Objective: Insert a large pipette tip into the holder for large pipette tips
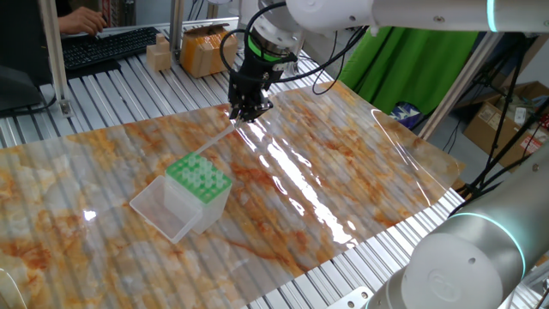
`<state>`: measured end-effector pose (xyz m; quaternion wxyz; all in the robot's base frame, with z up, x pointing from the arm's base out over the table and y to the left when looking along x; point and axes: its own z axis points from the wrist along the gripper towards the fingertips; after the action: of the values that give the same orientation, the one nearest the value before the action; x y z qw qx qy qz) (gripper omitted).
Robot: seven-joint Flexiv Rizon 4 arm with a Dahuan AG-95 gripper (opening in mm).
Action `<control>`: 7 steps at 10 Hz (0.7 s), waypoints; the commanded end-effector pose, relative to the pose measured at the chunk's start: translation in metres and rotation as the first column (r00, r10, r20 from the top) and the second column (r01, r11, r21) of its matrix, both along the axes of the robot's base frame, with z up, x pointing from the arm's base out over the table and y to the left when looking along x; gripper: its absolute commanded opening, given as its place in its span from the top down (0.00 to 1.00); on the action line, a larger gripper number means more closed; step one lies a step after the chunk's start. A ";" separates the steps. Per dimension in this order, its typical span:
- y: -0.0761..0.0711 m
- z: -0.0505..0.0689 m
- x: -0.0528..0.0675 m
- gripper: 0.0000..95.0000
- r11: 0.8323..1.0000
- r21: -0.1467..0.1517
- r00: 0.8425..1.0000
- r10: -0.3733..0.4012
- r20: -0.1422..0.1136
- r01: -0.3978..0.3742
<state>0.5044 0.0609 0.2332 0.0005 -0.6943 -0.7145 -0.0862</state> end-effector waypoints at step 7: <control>0.007 0.002 -0.005 0.60 1.000 0.006 1.000 -0.018 -0.020 0.018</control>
<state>0.4970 0.0679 0.2356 0.0082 -0.7024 -0.7070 -0.0826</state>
